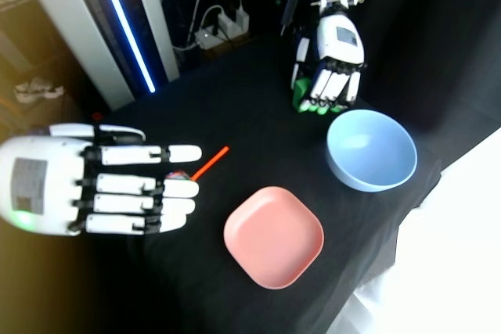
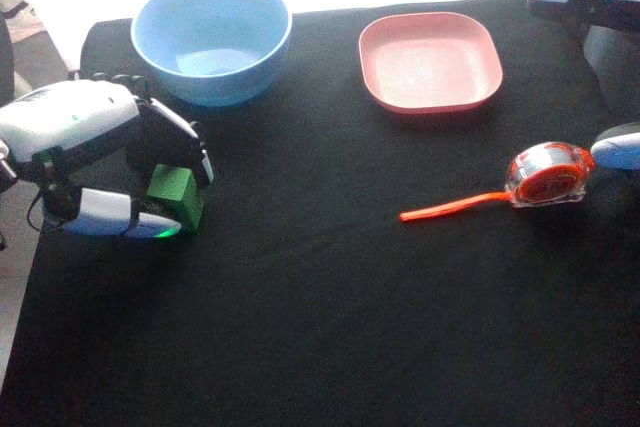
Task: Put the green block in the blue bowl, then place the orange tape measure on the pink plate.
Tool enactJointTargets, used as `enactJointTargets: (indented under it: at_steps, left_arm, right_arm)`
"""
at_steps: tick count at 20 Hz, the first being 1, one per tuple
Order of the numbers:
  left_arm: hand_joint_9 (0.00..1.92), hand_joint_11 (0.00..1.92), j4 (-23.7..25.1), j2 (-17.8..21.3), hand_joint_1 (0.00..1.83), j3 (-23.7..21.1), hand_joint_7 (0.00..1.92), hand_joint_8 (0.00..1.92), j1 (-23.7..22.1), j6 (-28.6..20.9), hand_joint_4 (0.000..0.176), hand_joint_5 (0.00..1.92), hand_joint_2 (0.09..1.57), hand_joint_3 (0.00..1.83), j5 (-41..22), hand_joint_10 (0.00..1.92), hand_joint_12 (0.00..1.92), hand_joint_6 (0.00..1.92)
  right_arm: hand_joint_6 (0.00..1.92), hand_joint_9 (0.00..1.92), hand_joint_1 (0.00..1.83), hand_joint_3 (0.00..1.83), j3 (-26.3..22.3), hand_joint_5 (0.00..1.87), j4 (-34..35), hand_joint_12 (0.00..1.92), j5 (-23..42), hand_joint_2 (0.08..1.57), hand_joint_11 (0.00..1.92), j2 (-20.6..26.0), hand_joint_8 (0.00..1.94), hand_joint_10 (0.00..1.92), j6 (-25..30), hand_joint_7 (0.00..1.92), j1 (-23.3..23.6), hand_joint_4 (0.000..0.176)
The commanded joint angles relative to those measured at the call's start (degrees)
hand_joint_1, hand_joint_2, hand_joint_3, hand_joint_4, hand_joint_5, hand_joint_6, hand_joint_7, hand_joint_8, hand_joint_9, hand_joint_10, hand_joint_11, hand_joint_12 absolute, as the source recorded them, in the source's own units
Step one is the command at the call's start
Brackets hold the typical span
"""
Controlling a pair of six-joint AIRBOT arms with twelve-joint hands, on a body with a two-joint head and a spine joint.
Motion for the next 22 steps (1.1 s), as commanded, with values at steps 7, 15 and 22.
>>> enactJointTargets:
  at_steps: [7,15,22]
  left_arm:
    - [0.79,0.58,1.3,2.7,1.27,-0.3,0.96,1.22,-7.1,0.3,0.000,1.21,1.08,0.00,-13.8,1.19,1.68,0.39]
    - [0.96,0.73,-0.4,-2.5,1.39,7.2,1.13,0.68,-21.4,9.5,0.000,1.05,1.07,0.00,0.9,1.15,1.01,0.78]
    - [0.96,0.78,2.3,-14.3,1.37,20.7,1.04,0.79,-26.5,9.6,0.000,1.07,1.08,0.00,19.8,1.22,1.38,0.77]
  right_arm:
    - [0.01,0.17,0.89,0.00,0.5,0.22,2.7,0.85,6.2,1.01,0.00,-0.3,0.00,0.00,0.6,0.05,0.6,0.134]
    - [0.00,0.16,0.84,0.00,2.1,0.22,2.4,0.82,6.2,1.03,0.00,-1.6,0.00,0.01,1.2,0.06,0.6,0.140]
    - [0.00,0.16,0.93,0.00,3.9,0.24,0.7,0.81,6.2,1.01,0.00,-3.2,0.00,0.01,2.8,0.08,0.6,0.122]
